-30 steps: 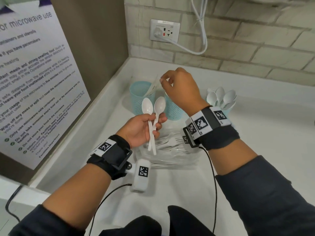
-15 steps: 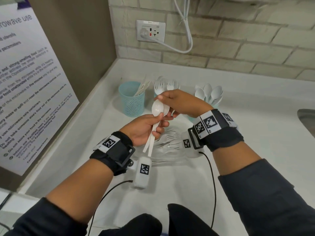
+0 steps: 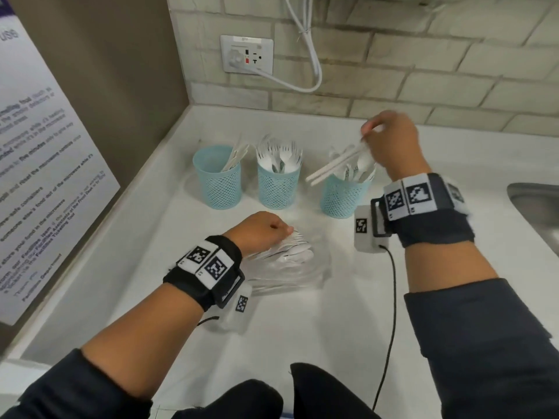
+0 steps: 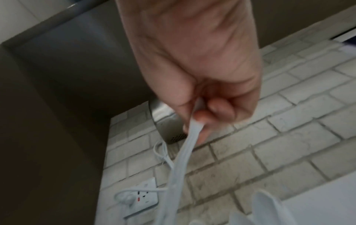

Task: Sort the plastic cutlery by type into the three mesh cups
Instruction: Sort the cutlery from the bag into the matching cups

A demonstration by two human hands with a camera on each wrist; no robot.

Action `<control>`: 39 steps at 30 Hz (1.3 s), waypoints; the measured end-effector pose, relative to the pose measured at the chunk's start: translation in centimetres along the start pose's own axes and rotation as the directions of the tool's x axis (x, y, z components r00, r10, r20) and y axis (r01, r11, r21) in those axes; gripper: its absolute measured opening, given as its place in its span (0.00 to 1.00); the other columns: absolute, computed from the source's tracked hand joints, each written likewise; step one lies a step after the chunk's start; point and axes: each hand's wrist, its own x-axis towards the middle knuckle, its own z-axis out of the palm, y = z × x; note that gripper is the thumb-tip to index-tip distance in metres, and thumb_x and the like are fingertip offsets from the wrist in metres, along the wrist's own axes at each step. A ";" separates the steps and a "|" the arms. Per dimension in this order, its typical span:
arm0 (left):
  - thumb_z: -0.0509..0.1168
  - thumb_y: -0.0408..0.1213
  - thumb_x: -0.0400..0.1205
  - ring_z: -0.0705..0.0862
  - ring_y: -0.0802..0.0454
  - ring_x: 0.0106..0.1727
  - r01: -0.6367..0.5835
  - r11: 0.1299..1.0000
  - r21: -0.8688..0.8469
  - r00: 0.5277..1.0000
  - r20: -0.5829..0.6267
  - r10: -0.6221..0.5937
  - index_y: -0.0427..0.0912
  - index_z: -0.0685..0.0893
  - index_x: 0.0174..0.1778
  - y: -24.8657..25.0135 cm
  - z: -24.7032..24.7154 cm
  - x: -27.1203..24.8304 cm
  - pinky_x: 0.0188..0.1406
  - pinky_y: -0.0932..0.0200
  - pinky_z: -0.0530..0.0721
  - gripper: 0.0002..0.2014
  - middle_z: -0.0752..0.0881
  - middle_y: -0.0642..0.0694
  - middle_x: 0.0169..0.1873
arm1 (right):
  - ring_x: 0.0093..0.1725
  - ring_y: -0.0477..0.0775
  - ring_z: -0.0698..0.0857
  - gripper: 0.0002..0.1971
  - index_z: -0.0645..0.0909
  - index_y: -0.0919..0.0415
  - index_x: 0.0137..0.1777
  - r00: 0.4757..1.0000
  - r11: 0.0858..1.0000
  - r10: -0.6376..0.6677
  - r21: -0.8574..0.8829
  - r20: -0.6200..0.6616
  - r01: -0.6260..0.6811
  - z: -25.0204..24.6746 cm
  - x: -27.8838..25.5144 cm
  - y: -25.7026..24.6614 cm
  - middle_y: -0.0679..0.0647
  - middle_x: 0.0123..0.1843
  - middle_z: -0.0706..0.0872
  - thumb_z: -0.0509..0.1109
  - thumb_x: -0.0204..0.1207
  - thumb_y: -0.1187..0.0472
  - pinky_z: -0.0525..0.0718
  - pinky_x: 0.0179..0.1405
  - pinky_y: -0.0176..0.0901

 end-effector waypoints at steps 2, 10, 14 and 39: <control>0.65 0.42 0.81 0.78 0.55 0.51 -0.006 0.980 0.198 1.000 -0.011 0.009 0.41 0.82 0.59 0.1 0.0 -0.2 0.55 0.64 0.73 0.14 0.81 0.48 0.51 | 0.54 0.56 0.82 0.14 0.83 0.62 0.50 0.980 0.997 -0.013 -0.071 -0.197 -0.002 -1.4 0.4 0.0 0.58 0.55 0.86 0.57 0.75 0.71 0.72 0.41 0.38; 0.59 0.38 0.82 0.75 0.48 0.68 0.038 0.933 0.359 0.995 0.076 -0.070 0.44 0.73 0.71 0.4 -0.5 -0.4 0.63 0.61 0.70 0.20 0.76 0.45 0.68 | 0.52 0.64 0.82 0.14 0.80 0.64 0.55 0.966 0.922 -0.162 -0.379 -0.203 0.075 0.5 0.1 2.3 0.63 0.54 0.84 0.54 0.78 0.72 0.66 0.38 0.44; 0.60 0.37 0.81 0.74 0.48 0.70 0.015 0.881 0.473 0.985 0.142 -0.093 0.43 0.70 0.74 0.2 -0.8 -0.7 0.68 0.58 0.70 0.24 0.74 0.45 0.71 | 0.51 0.67 0.81 0.12 0.81 0.65 0.53 0.978 0.867 -0.206 -0.466 -0.015 0.175 3.2 0.0 4.8 0.66 0.50 0.85 0.56 0.78 0.71 0.69 0.37 0.46; 0.65 0.41 0.81 0.80 0.44 0.57 0.018 0.849 0.528 0.999 0.022 -0.035 0.32 0.80 0.59 -1.0 -0.4 -0.5 0.53 0.58 0.74 0.17 0.83 0.39 0.58 | 0.49 0.59 0.84 0.19 0.83 0.61 0.54 0.957 0.909 -0.278 -0.345 -0.079 0.235 3.6 -0.8 4.9 0.58 0.52 0.85 0.64 0.79 0.46 0.74 0.40 0.42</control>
